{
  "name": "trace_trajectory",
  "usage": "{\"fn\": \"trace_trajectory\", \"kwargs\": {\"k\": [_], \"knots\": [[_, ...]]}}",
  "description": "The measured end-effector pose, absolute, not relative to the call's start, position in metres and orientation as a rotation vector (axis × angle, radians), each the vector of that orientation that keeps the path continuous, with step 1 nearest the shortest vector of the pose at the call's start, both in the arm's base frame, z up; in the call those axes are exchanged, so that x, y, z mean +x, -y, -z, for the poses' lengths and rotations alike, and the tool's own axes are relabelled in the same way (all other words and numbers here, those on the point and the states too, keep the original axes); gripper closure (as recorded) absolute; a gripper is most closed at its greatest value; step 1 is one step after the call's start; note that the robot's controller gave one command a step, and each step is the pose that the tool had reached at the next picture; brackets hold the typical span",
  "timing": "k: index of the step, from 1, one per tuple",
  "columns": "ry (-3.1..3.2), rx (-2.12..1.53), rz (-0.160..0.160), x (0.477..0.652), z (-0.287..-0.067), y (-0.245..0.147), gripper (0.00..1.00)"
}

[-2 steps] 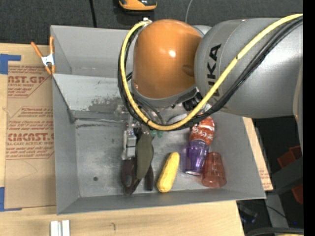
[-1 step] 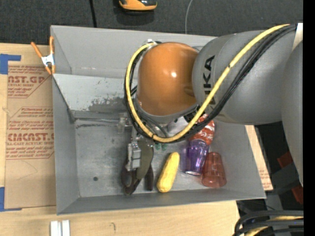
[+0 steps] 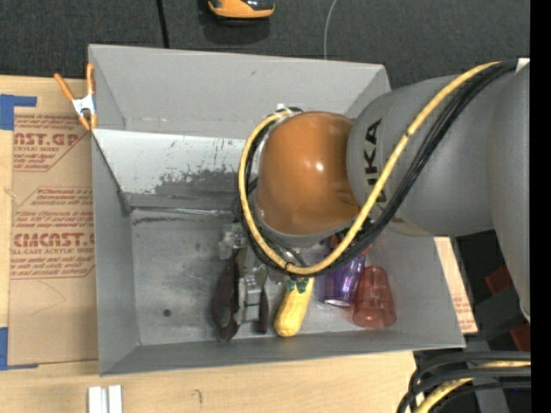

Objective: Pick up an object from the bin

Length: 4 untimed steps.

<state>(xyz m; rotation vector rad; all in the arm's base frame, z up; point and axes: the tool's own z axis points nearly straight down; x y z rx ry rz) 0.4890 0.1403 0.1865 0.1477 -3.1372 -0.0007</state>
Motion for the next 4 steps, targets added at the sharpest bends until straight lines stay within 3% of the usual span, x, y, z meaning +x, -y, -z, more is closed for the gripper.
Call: {"fn": "trace_trajectory", "kwargs": {"k": [1, 2, 3, 4], "knots": [[3.132, 0.308, 0.001, 0.508, -0.134, -0.125, 0.00], [3.129, 0.276, 0.002, 0.508, -0.104, -0.096, 0.00], [3.135, 0.197, 0.002, 0.508, -0.091, -0.089, 1.00], [3.135, 0.197, 0.002, 0.508, -0.091, -0.089, 0.00]]}}
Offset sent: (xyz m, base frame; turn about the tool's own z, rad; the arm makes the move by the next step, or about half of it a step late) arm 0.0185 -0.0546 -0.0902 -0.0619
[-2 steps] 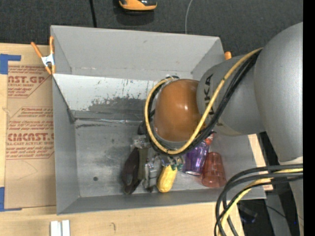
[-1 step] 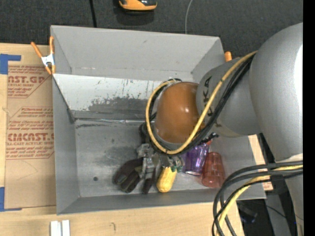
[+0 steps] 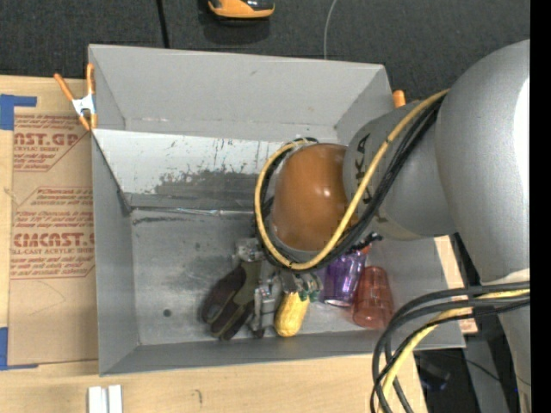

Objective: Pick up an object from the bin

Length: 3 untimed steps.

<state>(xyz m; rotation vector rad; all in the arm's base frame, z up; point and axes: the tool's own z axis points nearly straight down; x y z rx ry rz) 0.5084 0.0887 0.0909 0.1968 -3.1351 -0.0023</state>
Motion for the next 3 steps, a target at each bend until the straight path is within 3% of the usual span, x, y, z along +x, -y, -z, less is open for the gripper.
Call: {"fn": "trace_trajectory", "kwargs": {"k": [1, 2, 3], "knots": [[3.136, 0.197, 0.002, 0.509, -0.091, -0.089, 1.00], [3.135, 0.197, 0.002, 0.509, -0.091, -0.089, 1.00], [3.145, 0.202, 0.001, 0.523, -0.273, -0.083, 1.00]]}}
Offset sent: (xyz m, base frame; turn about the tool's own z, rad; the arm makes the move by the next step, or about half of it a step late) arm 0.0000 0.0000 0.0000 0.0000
